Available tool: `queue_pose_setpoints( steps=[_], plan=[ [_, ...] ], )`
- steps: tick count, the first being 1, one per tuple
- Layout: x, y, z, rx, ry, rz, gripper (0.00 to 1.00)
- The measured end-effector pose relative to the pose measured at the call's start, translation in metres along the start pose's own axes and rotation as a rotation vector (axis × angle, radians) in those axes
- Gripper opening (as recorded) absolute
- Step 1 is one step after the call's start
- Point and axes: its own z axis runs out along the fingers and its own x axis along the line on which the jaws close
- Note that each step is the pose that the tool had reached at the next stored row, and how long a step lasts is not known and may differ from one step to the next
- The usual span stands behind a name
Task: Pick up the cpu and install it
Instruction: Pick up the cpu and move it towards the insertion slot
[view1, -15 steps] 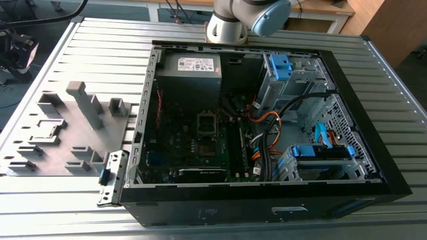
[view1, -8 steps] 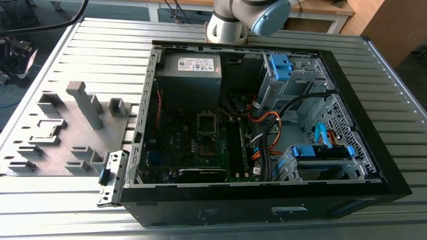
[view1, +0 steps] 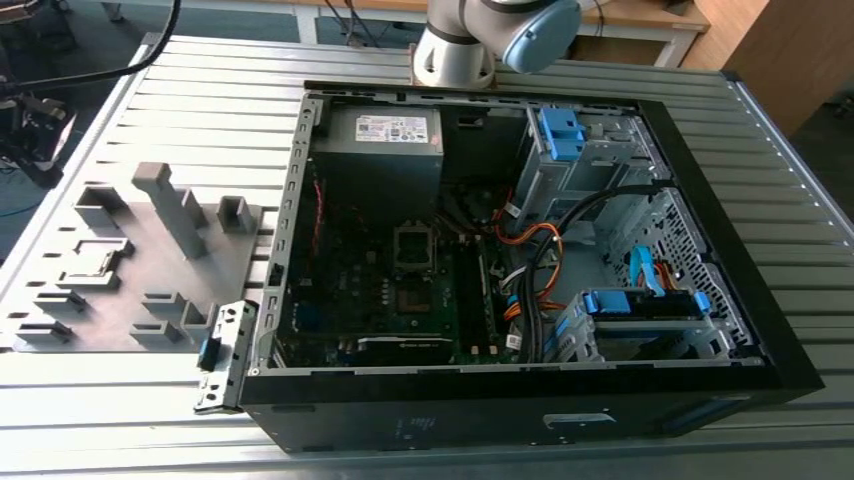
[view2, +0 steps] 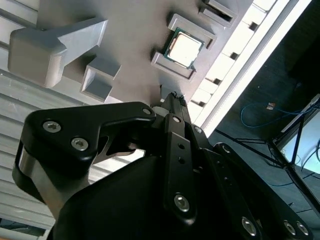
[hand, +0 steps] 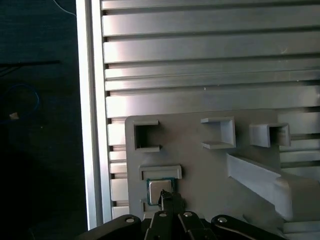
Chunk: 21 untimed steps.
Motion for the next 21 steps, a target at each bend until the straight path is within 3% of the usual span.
queue_pose_setpoints(
  steps=[13,21],
  plan=[
    [0.0009,-0.0056,0.0218,0.0043,0.0305,0.001,0.11],
    [0.0020,-0.0061,0.0347,0.0092,0.0322,-0.003,0.11]
  ],
)
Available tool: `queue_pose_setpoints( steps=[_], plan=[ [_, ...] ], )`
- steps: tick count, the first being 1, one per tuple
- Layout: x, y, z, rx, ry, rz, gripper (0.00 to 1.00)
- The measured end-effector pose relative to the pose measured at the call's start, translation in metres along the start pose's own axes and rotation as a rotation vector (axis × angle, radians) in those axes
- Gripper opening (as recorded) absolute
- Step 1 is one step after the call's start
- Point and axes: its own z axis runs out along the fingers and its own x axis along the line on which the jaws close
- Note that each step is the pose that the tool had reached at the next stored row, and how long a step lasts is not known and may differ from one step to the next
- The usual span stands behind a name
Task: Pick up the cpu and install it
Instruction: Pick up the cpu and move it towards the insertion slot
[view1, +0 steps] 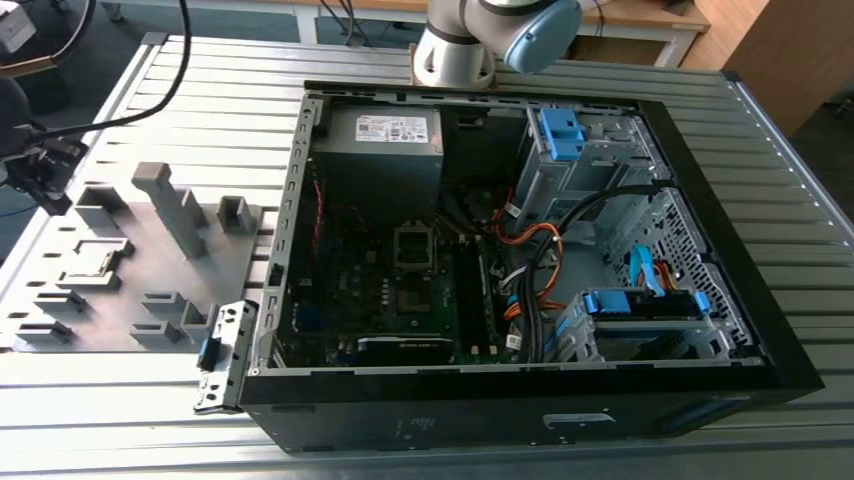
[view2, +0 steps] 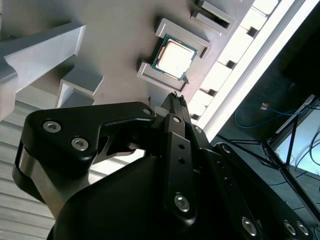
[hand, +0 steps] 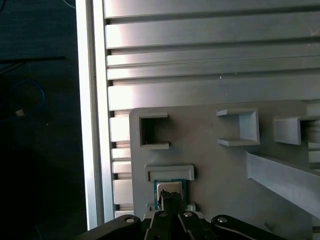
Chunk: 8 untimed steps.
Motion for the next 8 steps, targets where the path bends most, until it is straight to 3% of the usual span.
queue_pose_setpoints(
  steps=[8],
  plan=[
    [0.0005,-0.0002,0.0099,0.0078,-0.0001,-0.004,0.11]
  ],
)
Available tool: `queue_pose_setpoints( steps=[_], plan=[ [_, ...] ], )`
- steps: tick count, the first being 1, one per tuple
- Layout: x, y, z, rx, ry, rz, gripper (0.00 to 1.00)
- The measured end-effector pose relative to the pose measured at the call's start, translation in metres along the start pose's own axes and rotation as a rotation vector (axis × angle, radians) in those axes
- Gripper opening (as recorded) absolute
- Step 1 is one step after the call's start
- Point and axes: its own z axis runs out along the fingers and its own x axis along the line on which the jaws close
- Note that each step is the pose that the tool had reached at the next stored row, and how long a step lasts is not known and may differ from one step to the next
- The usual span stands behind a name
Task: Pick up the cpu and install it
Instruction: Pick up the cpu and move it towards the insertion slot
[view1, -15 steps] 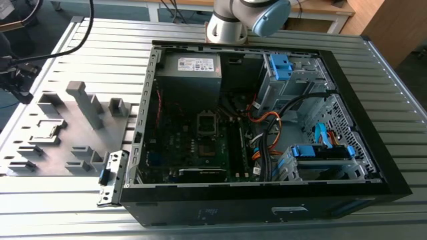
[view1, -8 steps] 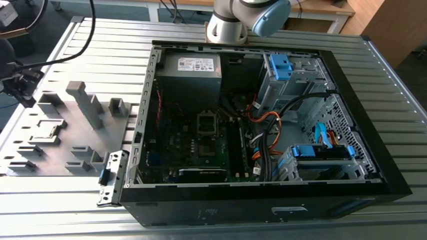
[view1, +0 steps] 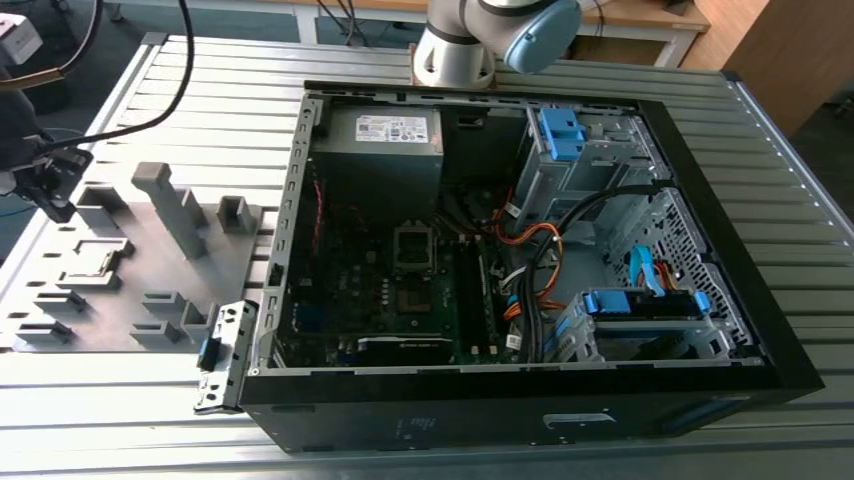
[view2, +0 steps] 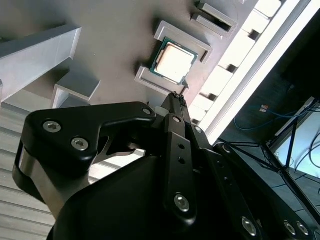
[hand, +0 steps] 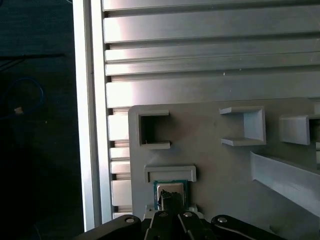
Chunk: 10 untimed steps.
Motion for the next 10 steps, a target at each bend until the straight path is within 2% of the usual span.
queue_pose_setpoints(
  steps=[5,6,10],
  plan=[
    [0.0008,0.0000,0.0008,0.0002,-0.0011,0.000,0.11],
    [0.0011,-0.0001,0.0015,0.0000,-0.0037,0.000,0.11],
    [0.0020,-0.0002,0.0040,-0.0011,-0.0240,-0.001,0.11]
  ],
)
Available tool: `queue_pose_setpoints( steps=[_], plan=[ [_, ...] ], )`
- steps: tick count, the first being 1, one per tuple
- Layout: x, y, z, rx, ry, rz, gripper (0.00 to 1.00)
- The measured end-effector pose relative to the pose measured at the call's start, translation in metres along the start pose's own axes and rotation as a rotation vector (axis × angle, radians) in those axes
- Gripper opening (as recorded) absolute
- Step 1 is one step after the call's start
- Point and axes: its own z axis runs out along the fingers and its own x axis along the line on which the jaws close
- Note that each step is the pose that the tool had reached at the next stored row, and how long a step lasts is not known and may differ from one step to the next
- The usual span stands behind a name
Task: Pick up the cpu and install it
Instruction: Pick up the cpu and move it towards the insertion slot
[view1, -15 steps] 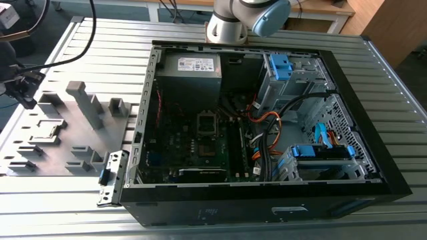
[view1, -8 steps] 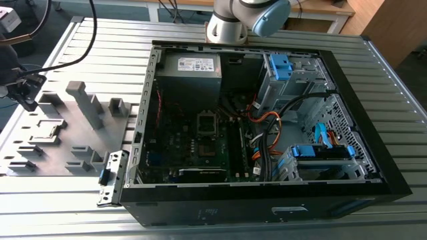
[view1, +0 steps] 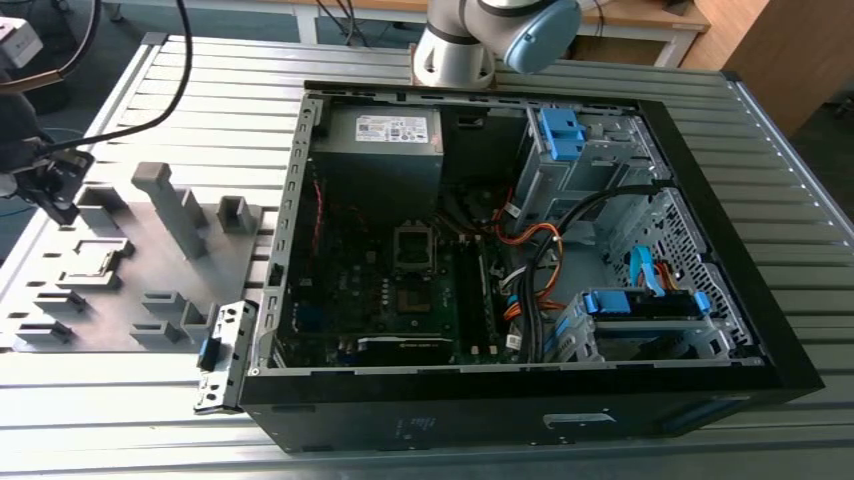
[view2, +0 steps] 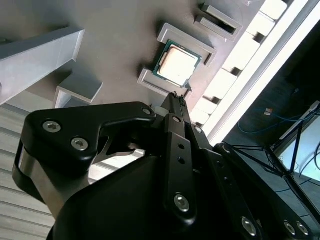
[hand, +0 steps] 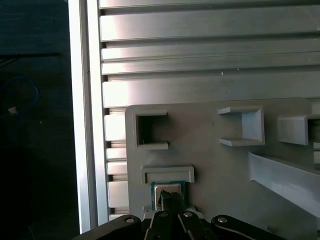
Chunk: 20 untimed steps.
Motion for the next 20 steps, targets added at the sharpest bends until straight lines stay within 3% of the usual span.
queue_pose_setpoints(
  steps=[2,8,15,20],
  plan=[
    [0.0004,-0.0002,0.0013,-0.0005,-0.0064,0.000,0.11],
    [0.0011,-0.0044,0.0040,-0.0005,-0.0074,0.000,0.11],
    [0.0012,-0.0142,0.0088,-0.0006,-0.0093,0.000,0.11],
    [0.0008,-0.0198,0.0161,-0.0009,-0.0107,0.000,0.11]
  ],
)
